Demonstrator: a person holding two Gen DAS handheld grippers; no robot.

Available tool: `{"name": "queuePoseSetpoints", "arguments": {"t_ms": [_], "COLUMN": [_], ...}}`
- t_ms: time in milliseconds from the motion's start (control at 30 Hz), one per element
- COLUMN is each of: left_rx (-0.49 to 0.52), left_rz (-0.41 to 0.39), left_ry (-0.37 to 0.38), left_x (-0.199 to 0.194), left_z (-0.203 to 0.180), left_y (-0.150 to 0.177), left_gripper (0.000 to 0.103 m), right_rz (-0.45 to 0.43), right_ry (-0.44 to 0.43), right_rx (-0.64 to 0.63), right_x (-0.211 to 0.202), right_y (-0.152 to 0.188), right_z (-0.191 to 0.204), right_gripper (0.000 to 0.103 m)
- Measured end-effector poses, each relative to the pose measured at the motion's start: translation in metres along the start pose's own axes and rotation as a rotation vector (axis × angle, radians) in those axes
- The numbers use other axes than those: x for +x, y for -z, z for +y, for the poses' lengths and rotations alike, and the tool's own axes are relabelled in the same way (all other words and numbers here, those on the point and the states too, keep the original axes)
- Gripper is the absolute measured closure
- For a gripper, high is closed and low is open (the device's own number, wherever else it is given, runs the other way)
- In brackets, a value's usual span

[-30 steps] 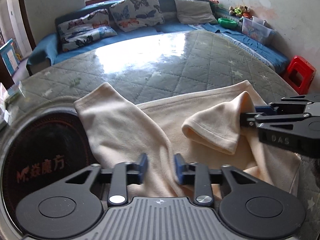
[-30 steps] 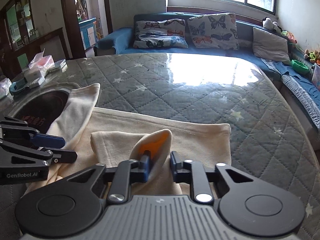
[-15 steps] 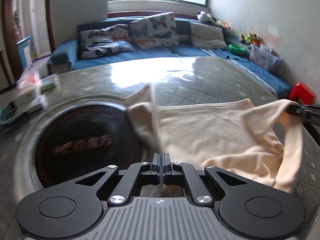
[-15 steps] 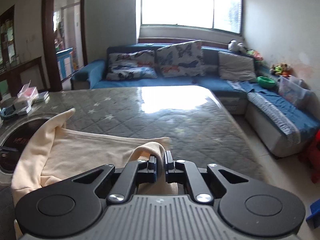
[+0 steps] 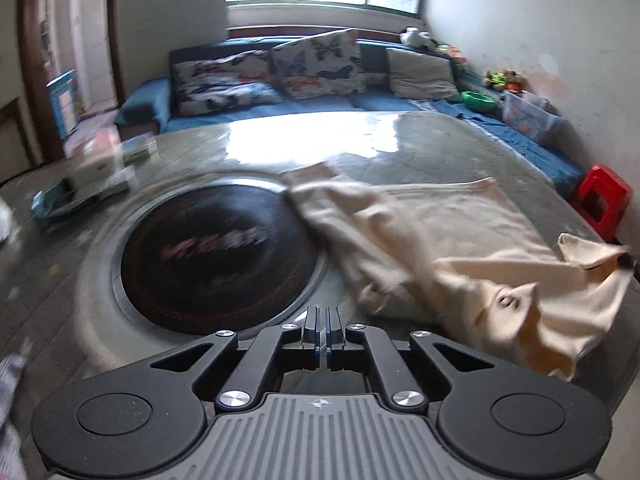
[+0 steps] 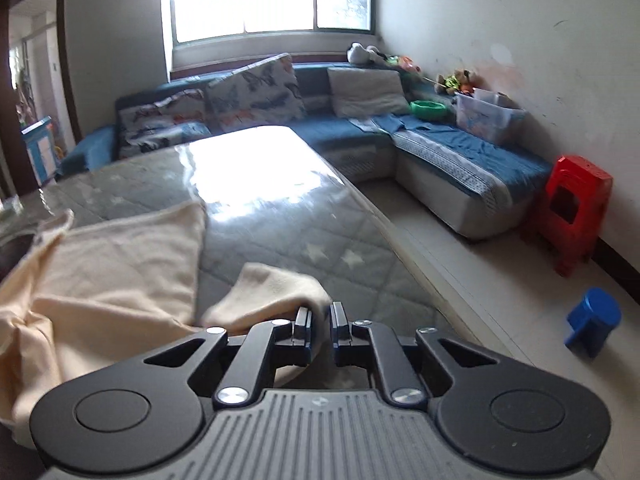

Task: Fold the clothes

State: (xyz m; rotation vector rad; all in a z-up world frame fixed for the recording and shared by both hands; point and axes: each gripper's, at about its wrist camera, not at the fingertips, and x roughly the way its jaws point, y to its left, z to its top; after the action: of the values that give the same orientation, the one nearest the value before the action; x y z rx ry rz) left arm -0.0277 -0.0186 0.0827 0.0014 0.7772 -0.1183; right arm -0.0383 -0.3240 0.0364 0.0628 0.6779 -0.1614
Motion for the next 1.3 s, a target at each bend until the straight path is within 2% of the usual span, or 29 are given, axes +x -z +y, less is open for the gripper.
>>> {"name": "queuePoseSetpoints", "arguments": {"t_ms": [33, 67, 100, 133, 233, 333, 367, 433, 467, 500, 567, 633, 733, 867, 1000, 1067, 1167, 1233, 1300], "left_rx": [0.012, 0.024, 0.032, 0.039, 0.089, 0.107, 0.113, 0.149, 0.163, 0.175, 0.185, 0.165, 0.143, 0.085, -0.001, -0.035, -0.066, -0.066, -0.067], "left_rz": [-0.005, -0.011, -0.012, -0.013, -0.012, 0.032, 0.047, 0.069, 0.079, 0.089, 0.104, 0.096, 0.063, 0.023, 0.010, 0.017, 0.058, 0.090, 0.112], "left_ry": [0.012, 0.026, 0.027, 0.024, 0.007, -0.004, -0.010, -0.021, -0.030, -0.041, -0.050, -0.039, -0.057, -0.072, -0.070, -0.076, -0.094, -0.123, -0.155], "left_x": [0.006, 0.013, 0.020, 0.029, 0.057, 0.088, 0.097, 0.112, 0.117, 0.121, 0.127, 0.122, 0.104, 0.071, 0.031, 0.012, -0.006, -0.010, -0.014], "left_z": [-0.008, -0.016, -0.024, -0.031, -0.051, -0.062, -0.065, -0.071, -0.071, -0.071, -0.069, -0.061, -0.049, -0.027, -0.004, 0.006, 0.018, 0.025, 0.031], "left_y": [-0.006, -0.012, -0.018, -0.023, -0.039, -0.050, -0.052, -0.052, -0.051, -0.049, -0.044, -0.040, -0.035, -0.022, 0.000, 0.016, 0.038, 0.050, 0.059], "left_gripper": [0.083, 0.071, 0.056, 0.052, 0.050, 0.049, 0.049, 0.051, 0.058, 0.074, 0.091, 0.097, 0.098, 0.099, 0.099, 0.099, 0.099, 0.099, 0.095], "right_rz": [0.005, 0.008, 0.008, 0.007, 0.002, 0.023, 0.027, 0.035, 0.037, 0.037, 0.032, 0.003, -0.050, -0.110, -0.080, -0.058, -0.046, -0.042, -0.032], "right_ry": [0.009, 0.011, 0.016, 0.022, 0.040, 0.024, 0.027, 0.036, 0.045, 0.053, 0.059, 0.065, 0.081, 0.122, 0.128, 0.152, 0.129, 0.083, -0.001], "right_rx": [-0.002, -0.004, -0.007, -0.013, -0.043, -0.116, -0.148, -0.210, -0.240, -0.268, -0.302, -0.296, -0.206, 0.001, 0.108, 0.095, 0.055, 0.013, -0.057], "right_x": [0.000, 0.000, 0.000, 0.000, 0.004, 0.015, 0.018, 0.026, 0.030, 0.035, 0.041, 0.042, 0.038, 0.023, 0.017, 0.014, 0.007, 0.003, -0.001], "right_y": [0.003, 0.005, 0.005, 0.005, 0.004, 0.004, 0.005, 0.006, 0.006, 0.005, 0.003, -0.006, -0.022, -0.034, -0.027, -0.020, -0.016, -0.018, -0.022], "right_z": [-0.002, -0.004, -0.005, -0.005, 0.001, 0.011, 0.016, 0.025, 0.030, 0.034, 0.039, 0.037, 0.022, -0.017, -0.044, -0.051, -0.049, -0.039, -0.018], "right_gripper": [0.089, 0.088, 0.082, 0.072, 0.061, 0.051, 0.050, 0.046, 0.045, 0.044, 0.044, 0.044, 0.043, 0.036, 0.033, 0.033, 0.033, 0.033, 0.033]}}
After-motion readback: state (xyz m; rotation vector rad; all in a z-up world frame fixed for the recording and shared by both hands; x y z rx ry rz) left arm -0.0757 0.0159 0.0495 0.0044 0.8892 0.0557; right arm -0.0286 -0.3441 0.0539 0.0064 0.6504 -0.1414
